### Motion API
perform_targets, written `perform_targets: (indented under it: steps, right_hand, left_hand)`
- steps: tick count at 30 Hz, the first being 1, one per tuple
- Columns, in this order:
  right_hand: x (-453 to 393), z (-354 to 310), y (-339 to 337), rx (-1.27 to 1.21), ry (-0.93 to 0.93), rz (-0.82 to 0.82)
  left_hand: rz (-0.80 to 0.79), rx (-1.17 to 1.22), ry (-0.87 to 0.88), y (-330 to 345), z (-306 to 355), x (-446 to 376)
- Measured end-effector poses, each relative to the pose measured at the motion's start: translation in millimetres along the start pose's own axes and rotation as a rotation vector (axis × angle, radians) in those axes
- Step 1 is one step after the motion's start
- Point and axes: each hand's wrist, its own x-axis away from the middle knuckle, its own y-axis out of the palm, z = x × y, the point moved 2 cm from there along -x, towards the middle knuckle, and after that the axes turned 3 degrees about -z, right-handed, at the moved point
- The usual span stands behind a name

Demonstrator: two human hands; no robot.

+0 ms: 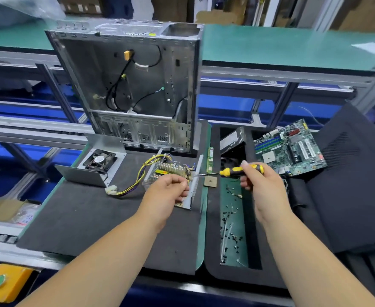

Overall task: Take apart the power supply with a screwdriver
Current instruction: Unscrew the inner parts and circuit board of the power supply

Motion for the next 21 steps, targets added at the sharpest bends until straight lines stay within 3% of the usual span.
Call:
perform_targets:
  steps: [2,5,9,13,21]
  right_hand:
    - [0.3,1.6,-23.7,-0.006,0.031,0.092]
    - [4.7,5.2,-52.8,0.056,0.102,0.091]
    - [14.9,10.8,-78.8,0.170,0.174,0.018]
    - [15.6,25.8,-99.3,0.255,0.259,-0.006]
    - [4.6,63.5,-114.2,0.774,0.348,-0.074]
  left_hand:
    - [-0.108,-0.108,0.057,24.9,-0.2,4.6]
    - [-0.254,-0.252,0.116,67.4,-6.9,11.4]
    - [-0.282,-0.624,0.220,108.6,-24.5,9.2]
    - [-0.284,-0.832,0.264,127.5,-38.2,3.2]
    - [-0.249,-0.854,0.303,125.6,-44.5,0.3]
